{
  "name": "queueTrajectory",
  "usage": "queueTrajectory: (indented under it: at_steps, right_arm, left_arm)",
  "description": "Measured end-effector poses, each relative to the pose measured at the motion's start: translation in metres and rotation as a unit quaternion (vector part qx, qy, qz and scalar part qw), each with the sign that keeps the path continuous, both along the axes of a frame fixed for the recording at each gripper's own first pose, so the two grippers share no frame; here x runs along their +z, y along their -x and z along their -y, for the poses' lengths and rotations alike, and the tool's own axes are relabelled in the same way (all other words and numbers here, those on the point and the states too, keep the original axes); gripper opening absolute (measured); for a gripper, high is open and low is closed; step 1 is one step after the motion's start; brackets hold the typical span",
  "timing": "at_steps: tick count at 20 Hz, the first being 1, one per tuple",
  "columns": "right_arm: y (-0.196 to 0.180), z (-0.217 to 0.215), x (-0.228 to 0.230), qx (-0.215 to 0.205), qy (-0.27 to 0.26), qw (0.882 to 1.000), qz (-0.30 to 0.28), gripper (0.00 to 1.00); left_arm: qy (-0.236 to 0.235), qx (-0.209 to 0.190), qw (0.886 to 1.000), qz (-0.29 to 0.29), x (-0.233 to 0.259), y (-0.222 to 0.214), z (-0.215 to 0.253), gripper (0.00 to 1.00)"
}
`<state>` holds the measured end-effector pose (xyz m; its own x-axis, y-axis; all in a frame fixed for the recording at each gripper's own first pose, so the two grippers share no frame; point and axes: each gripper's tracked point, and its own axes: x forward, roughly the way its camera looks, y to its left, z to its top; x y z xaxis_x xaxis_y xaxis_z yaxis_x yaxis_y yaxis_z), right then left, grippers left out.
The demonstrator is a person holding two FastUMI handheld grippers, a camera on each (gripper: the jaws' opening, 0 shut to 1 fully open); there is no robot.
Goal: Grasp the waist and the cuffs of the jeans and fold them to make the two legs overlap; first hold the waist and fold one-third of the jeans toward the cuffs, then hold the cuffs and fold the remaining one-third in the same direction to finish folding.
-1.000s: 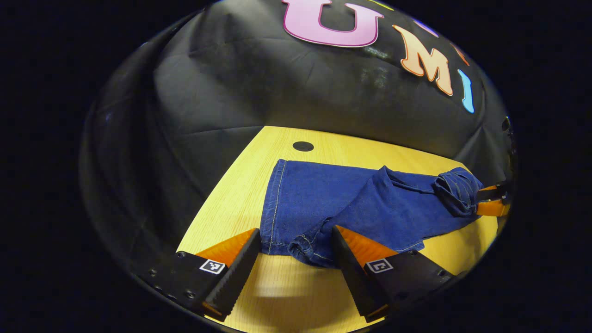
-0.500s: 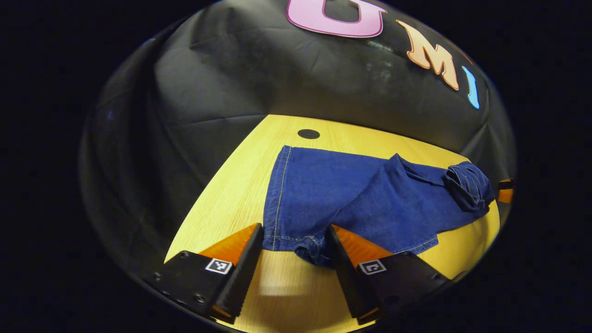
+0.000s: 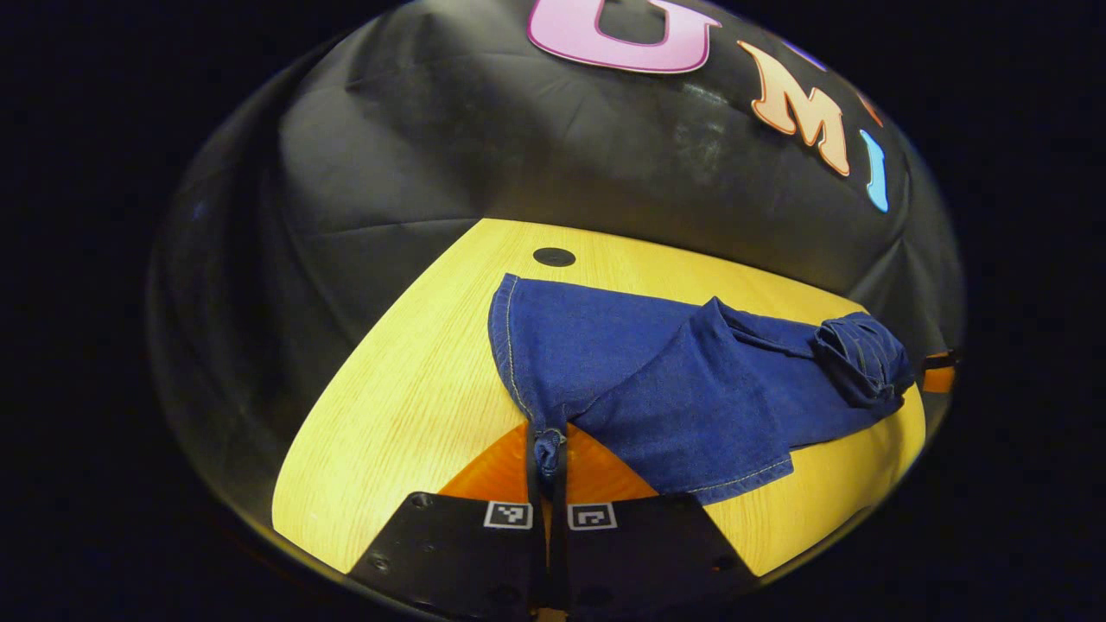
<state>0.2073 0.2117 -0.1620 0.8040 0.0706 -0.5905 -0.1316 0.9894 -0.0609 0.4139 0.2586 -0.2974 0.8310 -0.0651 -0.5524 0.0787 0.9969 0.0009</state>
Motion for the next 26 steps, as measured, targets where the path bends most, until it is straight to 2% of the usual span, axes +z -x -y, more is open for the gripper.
queueTrajectory:
  at_steps: [5,8,13,17,19,20,21,26]
  right_arm:
    - [0.008,0.017,0.013,-0.021,-0.01,1.0,0.014,0.99]
    - [0.017,0.037,0.019,-0.042,-0.025,0.999,0.022,0.99]
    - [0.036,0.09,0.028,-0.077,-0.052,0.995,0.031,0.99]
    - [0.054,0.144,0.04,-0.104,-0.062,0.992,0.044,0.98]
    - [0.062,0.171,0.044,-0.114,-0.061,0.99,0.049,0.98]
    - [0.065,0.183,0.045,-0.118,-0.06,0.99,0.052,0.94]
    - [0.068,0.192,0.047,-0.12,-0.061,0.989,0.054,0.98]
    - [0.077,0.231,0.04,-0.133,-0.073,0.987,0.046,0.98]
  left_arm:
    - [0.017,-0.033,0.999,0.025,0.053,-0.003,0.041,0.0]
    - [0.028,-0.078,0.995,0.046,0.097,-0.005,0.091,0.0]
    - [0.037,-0.148,0.984,0.093,0.162,-0.016,0.21,0.0]
    - [0.057,-0.198,0.97,0.127,0.207,-0.028,0.318,0.0]
    - [0.062,-0.226,0.963,0.134,0.215,-0.027,0.37,0.0]
    - [0.055,-0.239,0.96,0.134,0.213,-0.03,0.396,0.0]
    - [0.042,-0.249,0.959,0.131,0.207,-0.032,0.419,0.0]
    - [0.01,-0.29,0.95,0.111,0.173,-0.032,0.504,0.0]
